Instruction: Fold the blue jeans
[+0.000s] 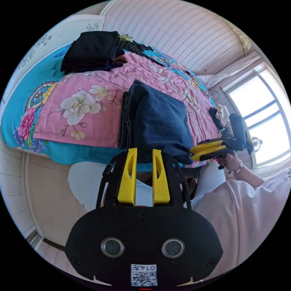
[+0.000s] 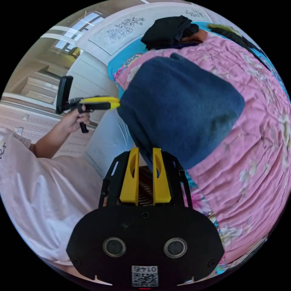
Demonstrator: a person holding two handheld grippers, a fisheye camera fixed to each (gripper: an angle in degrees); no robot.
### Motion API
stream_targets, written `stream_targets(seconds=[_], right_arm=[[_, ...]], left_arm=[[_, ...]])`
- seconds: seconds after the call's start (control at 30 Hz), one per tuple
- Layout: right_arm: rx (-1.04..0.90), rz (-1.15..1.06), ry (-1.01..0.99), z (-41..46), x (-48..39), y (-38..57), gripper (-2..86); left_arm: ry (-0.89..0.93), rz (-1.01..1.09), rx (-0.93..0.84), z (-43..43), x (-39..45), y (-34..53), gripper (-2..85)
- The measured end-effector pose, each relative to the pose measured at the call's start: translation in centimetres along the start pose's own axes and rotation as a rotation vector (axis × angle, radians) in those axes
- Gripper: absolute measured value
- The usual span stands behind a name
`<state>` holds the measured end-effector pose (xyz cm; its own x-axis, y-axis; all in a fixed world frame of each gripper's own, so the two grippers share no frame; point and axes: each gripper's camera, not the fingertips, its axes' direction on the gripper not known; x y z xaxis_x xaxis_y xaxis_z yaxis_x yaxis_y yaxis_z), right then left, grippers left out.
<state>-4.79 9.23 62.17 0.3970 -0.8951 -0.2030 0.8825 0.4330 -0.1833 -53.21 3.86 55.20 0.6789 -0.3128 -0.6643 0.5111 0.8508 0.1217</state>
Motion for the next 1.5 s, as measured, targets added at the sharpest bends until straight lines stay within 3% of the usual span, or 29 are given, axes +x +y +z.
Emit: stream_targets(seconds=[0.07,0.3,0.57,0.7,0.8,0.87,1.03,1.1,1.27,1.4,1.5], right_arm=[[-0.074,0.022,-0.007,2.4,-0.3,1.5,6.3],[0.091,0.038,-0.061,-0.9,-0.8,0.4,6.0],[0.193,-0.168,0.221,-4.9,-3.7,-10.5,10.9],[0.153,-0.235,0.247,-4.7,-4.6,-16.7,11.7],[0.081,-0.171,0.275,-3.0,-3.3,-20.4,10.9],[-0.075,-0.104,0.167,-1.4,-1.3,-21.5,6.1],[0.110,-0.189,0.325,-6.2,-2.5,-19.7,2.1],[0.141,-0.151,0.260,-7.3,-1.5,-19.8,1.6],[0.150,0.061,0.089,-5.9,4.2,-18.9,0.1],[0.270,0.003,0.137,-8.6,5.1,-12.3,-0.1],[0.228,0.014,0.257,-8.8,6.5,-4.6,-0.1]], left_arm=[[-0.009,0.021,-0.026,1.0,-0.5,0.0,7.9],[-0.088,0.113,-0.068,2.4,-0.8,1.0,2.6],[0.012,0.049,-0.019,0.3,-2.4,2.6,2.3],[0.037,0.027,0.077,-0.8,-2.3,3.7,5.9],[0.016,0.014,-0.006,1.7,-2.3,3.5,6.8],[-0.021,-0.005,-0.055,3.0,-2.2,3.1,3.2],[-0.039,0.065,0.132,-1.5,-1.1,3.2,-0.7],[-0.044,0.079,0.181,-2.9,-1.0,3.0,-0.9],[-0.168,0.095,-0.072,3.1,-2.4,0.9,-0.8],[-0.078,0.005,-0.004,1.9,-3.1,1.5,-0.1],[-0.160,0.084,0.013,0.4,-1.6,2.3,0.2]])
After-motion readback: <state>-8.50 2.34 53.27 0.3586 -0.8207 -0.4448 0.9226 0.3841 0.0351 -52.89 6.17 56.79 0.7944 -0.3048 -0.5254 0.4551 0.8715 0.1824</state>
